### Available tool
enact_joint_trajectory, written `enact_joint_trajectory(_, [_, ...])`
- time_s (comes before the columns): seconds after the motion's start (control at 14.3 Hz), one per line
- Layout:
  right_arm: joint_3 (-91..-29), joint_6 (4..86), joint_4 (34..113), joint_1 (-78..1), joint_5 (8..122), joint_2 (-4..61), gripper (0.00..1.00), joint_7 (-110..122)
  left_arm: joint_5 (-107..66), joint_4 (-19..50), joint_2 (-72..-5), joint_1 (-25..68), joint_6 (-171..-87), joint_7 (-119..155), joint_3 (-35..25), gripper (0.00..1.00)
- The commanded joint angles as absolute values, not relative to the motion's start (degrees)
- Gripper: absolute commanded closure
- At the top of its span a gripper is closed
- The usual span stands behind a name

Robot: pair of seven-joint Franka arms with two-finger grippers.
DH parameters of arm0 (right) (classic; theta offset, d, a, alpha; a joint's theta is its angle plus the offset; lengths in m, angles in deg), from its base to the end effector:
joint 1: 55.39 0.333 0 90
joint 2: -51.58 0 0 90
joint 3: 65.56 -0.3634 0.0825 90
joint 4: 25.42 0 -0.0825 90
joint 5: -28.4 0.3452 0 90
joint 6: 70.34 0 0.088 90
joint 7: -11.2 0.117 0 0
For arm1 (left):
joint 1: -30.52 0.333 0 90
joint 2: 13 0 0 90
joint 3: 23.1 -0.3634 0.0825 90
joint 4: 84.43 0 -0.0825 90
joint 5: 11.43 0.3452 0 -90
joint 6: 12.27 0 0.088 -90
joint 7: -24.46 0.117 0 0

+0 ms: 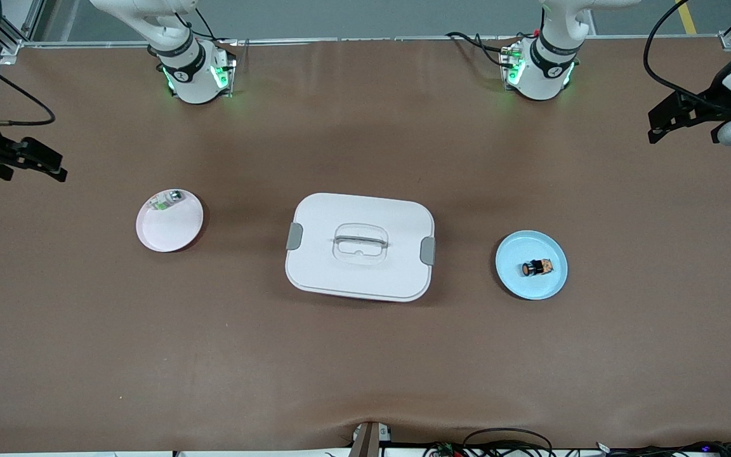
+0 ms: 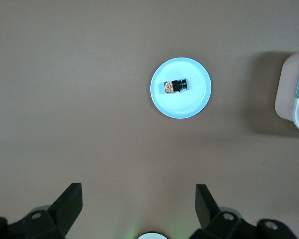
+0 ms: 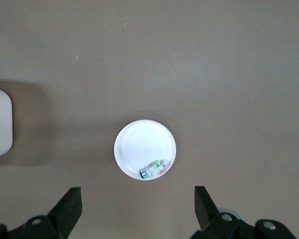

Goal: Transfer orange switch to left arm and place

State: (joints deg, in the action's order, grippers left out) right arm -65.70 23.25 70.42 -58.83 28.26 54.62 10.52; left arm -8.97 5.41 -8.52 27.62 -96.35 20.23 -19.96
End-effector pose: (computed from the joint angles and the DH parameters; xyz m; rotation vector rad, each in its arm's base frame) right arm 0.5007 -0.0291 0.6500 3.1377 -0.0715 0.0215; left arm 0.4744 -0.0463 0.6930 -3.0923 0.0424 0.0281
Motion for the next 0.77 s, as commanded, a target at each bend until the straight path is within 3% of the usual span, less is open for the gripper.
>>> enact_joint_trajectory(0.0, [-66.36, 22.03, 66.79, -60.83, 28.23, 53.51, 0.0, 9.88, -10.29, 6.45, -6.94, 27.35, -97.0, 17.52, -19.67, 0.0])
enact_joint_trajectory(0.7, [-66.36, 21.15, 65.99, -60.48, 28.23, 53.51, 0.0, 9.88, -12.31, 7.24, -7.11, 27.35, -98.93, 15.58, -19.32, 0.0])
